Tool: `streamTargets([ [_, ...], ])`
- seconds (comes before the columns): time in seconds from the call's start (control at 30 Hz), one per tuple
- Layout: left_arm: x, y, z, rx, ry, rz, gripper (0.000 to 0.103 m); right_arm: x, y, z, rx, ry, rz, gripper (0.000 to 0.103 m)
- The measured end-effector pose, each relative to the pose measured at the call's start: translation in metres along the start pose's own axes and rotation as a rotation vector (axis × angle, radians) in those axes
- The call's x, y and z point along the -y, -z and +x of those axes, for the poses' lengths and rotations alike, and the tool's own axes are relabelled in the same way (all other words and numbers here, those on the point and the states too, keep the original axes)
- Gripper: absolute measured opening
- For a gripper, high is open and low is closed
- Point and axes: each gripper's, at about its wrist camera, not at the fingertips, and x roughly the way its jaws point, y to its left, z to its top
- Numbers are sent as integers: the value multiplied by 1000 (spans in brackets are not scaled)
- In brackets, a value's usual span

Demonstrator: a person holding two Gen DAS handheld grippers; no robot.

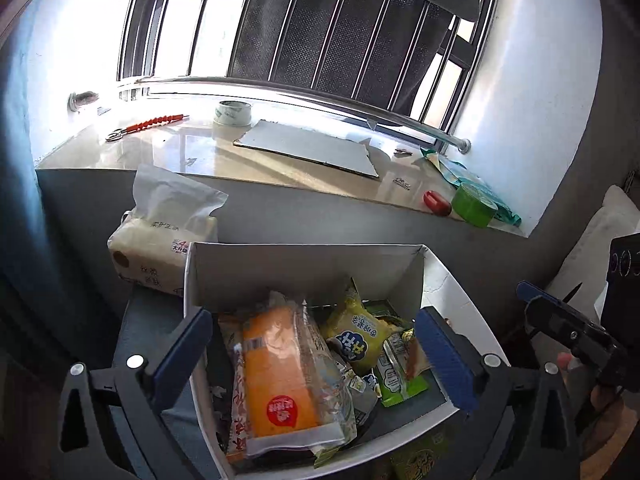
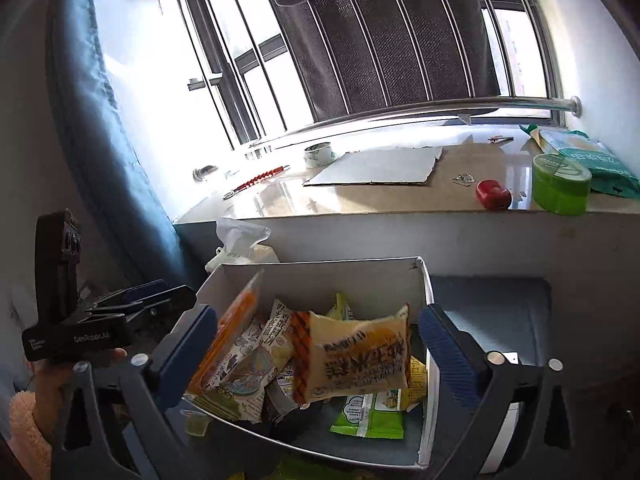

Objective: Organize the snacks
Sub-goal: 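Grasp the orange cake pack with the left gripper while the right gripper carries the cream packet to the box, then release both packets into the box and move both grippers back toward the remaining snacks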

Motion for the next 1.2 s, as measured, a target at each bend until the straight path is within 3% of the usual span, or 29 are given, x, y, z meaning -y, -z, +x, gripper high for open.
streamTargets([
  [0.3, 5, 6, -50, 72, 43, 22, 103, -2, 12, -32, 32, -14, 26, 103],
  [0.57, 19, 50, -107, 130, 78, 104, 103, -30, 40, -95, 67, -28, -40, 103],
  [0.8, 27, 107, -131, 123, 117, 137, 103, -40, 99, -138, 75, 1, -86, 103],
  [1.07, 24, 181, -123, 58, 135, 63, 103, -27, 184, -145, 43, 97, 56, 103],
  [1.2, 15, 207, -123, 55, 113, 15, 103, -25, 216, -136, -23, 116, 110, 103],
])
